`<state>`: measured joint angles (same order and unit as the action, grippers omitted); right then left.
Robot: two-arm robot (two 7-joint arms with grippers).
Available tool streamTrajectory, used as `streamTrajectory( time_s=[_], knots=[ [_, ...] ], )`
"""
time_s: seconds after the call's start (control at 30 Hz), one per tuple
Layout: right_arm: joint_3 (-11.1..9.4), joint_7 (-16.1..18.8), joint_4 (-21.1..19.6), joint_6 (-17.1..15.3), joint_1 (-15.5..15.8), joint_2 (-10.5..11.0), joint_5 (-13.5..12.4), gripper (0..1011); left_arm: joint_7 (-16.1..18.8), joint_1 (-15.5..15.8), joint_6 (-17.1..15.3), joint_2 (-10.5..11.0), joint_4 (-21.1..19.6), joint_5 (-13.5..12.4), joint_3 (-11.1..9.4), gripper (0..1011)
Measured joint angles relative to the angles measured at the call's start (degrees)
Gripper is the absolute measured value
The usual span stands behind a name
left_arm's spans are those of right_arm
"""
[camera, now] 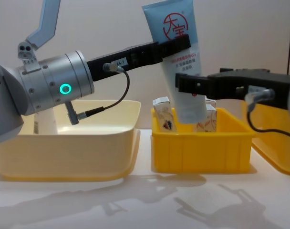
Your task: Bimanual collaborative sorting of washing and personal care products
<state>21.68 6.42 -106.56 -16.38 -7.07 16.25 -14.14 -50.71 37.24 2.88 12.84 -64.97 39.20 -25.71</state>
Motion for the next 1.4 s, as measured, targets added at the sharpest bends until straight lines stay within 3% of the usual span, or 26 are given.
streamTrajectory(
  time_s=[0.77, 1.3, 1.4],
  knots=[
    [5.1, -6.58, 6.58, -1.16, -4.62, -4.47, 9.46, 1001, -0.13, 0.09, -0.06, -0.05, 0.1, 0.01, -0.09, 241],
    [6.51, -10.16, 12.4, 1.42, -7.15, -7.11, 14.04, 1001, -0.13, 0.09, -0.05, -0.05, 0.1, 0.0, -0.09, 244],
    [6.64, -10.65, 13.13, 1.85, -7.49, -7.49, 14.61, 1001, -0.13, 0.09, -0.04, -0.05, 0.09, 0.01, -0.08, 311]
  ],
)
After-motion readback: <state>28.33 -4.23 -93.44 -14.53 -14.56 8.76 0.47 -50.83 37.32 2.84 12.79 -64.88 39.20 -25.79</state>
